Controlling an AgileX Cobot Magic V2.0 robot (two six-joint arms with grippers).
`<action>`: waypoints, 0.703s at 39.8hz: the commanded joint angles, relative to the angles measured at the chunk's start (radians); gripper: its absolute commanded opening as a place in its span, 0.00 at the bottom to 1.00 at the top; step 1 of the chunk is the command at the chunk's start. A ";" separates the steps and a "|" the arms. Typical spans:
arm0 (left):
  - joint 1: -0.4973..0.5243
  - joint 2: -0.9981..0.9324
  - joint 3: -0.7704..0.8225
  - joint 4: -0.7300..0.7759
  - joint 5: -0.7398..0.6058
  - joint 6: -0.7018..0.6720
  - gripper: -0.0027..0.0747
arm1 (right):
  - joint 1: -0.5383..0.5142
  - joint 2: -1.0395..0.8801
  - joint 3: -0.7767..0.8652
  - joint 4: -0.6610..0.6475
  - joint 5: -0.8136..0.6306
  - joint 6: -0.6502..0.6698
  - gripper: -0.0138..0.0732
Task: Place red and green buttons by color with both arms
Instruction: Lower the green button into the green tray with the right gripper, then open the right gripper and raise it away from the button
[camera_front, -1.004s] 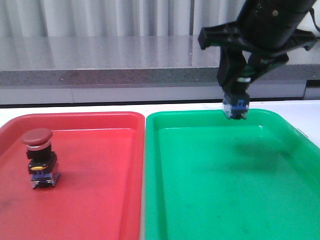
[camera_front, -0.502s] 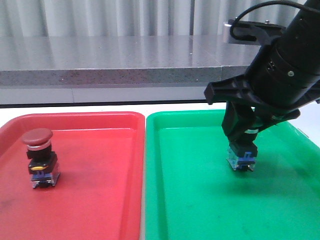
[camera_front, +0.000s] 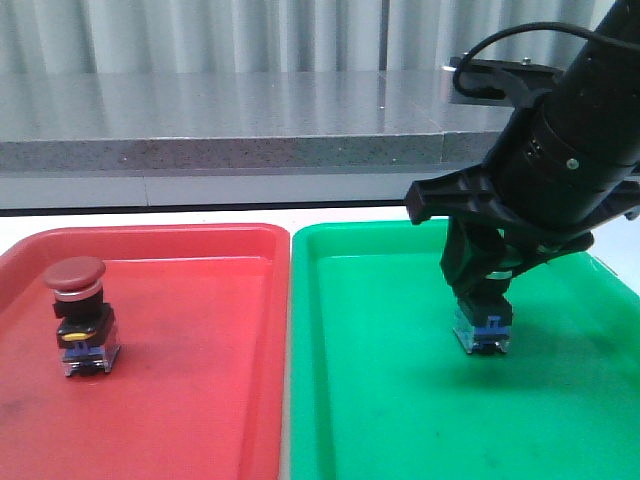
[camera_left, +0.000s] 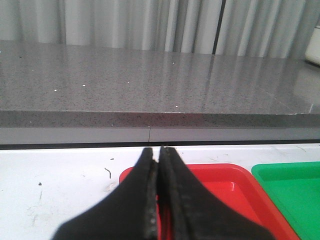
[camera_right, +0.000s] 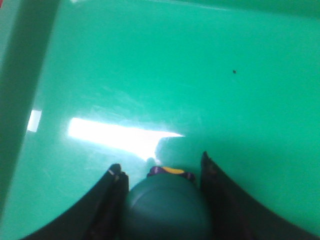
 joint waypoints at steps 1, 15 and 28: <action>0.004 0.011 -0.028 -0.007 -0.079 -0.012 0.01 | -0.001 -0.034 -0.020 -0.001 -0.023 -0.013 0.56; 0.004 0.011 -0.028 -0.007 -0.079 -0.012 0.01 | -0.003 -0.188 -0.020 -0.001 -0.014 -0.013 0.83; 0.004 0.011 -0.028 -0.007 -0.079 -0.012 0.01 | -0.078 -0.427 -0.032 -0.057 0.010 -0.013 0.18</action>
